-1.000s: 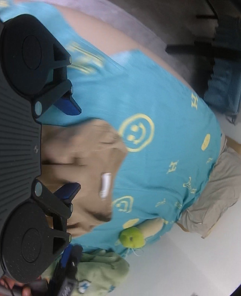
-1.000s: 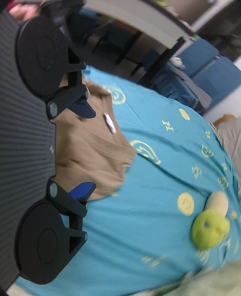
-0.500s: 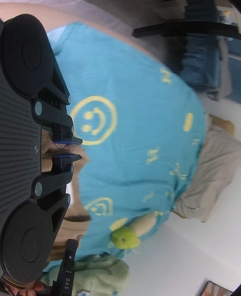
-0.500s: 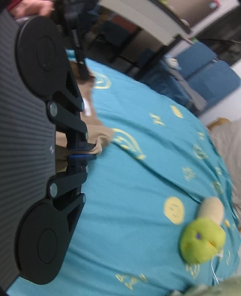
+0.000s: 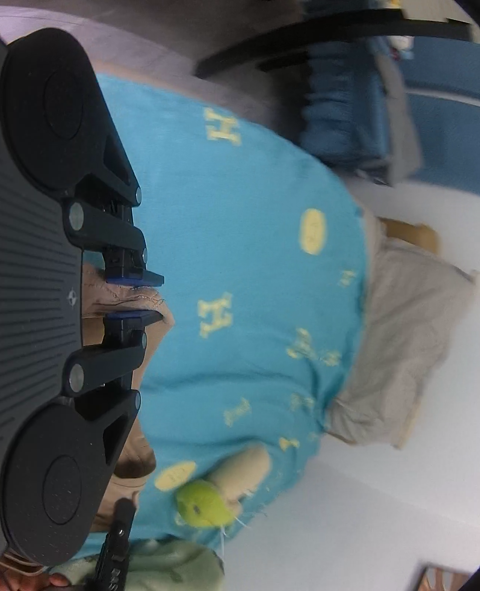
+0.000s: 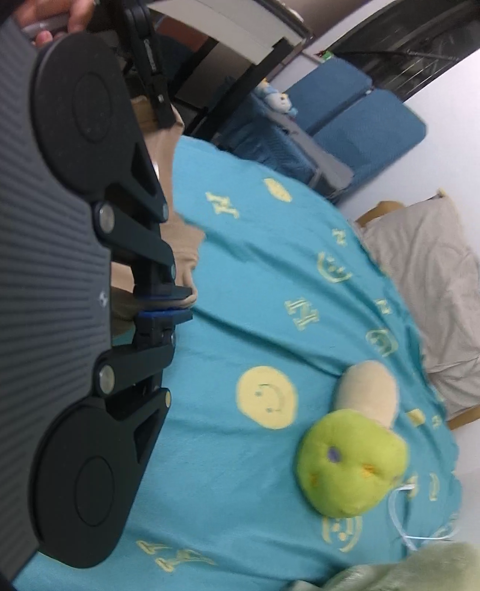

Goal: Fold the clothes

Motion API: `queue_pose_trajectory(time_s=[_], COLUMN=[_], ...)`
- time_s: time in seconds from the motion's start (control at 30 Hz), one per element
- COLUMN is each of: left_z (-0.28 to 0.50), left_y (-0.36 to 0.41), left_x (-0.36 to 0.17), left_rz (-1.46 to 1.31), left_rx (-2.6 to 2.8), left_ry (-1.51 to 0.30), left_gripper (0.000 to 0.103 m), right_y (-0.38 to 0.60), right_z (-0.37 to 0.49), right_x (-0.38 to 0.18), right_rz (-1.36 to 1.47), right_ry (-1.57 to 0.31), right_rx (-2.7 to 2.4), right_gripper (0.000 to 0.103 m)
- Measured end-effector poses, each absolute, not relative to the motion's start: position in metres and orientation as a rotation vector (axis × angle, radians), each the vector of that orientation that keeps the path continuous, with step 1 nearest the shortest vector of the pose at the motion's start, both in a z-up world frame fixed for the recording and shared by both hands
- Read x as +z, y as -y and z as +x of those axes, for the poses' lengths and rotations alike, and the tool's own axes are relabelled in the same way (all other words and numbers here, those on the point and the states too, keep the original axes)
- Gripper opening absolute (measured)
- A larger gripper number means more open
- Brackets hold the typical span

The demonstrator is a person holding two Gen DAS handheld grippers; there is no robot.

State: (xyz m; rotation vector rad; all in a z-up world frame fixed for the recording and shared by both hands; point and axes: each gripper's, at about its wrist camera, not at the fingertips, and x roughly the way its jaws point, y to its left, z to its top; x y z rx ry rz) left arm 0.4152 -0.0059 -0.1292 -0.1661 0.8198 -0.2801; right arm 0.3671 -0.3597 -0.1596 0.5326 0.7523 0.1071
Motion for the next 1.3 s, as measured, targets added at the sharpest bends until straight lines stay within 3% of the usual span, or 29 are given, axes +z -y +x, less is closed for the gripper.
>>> queue_pose_trajectory(time_s=[0.03,0.07,0.1,0.13,0.17,0.3,0.5,0.7,1.0,1.1,1.3], left_z=[0.404,0.392,0.38,0.369,0.357,0.311,0.2,0.125,0.122,0.123,0.113], left_y=[0.004,0.003,0.001,0.0,-0.002,-0.008,-0.018,-0.018,-0.018,-0.022,-0.029], left_x=[-0.126,-0.123,-0.12,-0.117,-0.114,-0.103,-0.091,-0.121,-0.166,-0.169,-0.161], left_rz=[-0.173,-0.179,-0.186,-0.193,-0.2,-0.227,-0.385,-0.584,-0.693,-0.723,-0.756], left_rx=[-0.275,-0.271,-0.266,-0.261,-0.257,-0.238,-0.221,-0.212,-0.142,-0.152,-0.229], left_ry=[-0.824,-0.829,-0.833,-0.838,-0.843,-0.861,-0.982,-1.116,-1.175,-1.154,-1.049], left_gripper=[0.027,0.033,0.046,0.056,0.06,0.084,0.087,0.087,0.087,0.092,0.092], right_y=[0.357,0.354,0.351,0.349,0.346,0.323,0.29,0.296,0.306,0.306,0.308], right_z=[0.358,0.349,0.34,0.331,0.321,0.271,0.174,0.106,0.102,0.104,0.103], right_x=[-0.155,-0.15,-0.146,-0.141,-0.137,-0.105,-0.082,-0.085,-0.102,-0.108,-0.11], right_rz=[0.531,0.529,0.527,0.525,0.524,0.498,0.478,0.589,0.669,0.695,0.731], right_ry=[-0.745,-0.737,-0.73,-0.722,-0.715,-0.701,-0.7,-0.675,-0.685,-0.701,-0.697], right_rx=[0.106,0.104,0.103,0.101,0.1,0.076,0.021,-0.033,-0.048,-0.032,-0.033], right_gripper=[0.016,0.034,0.048,0.076,0.087,0.084,0.084,0.084,0.084,0.084,0.084])
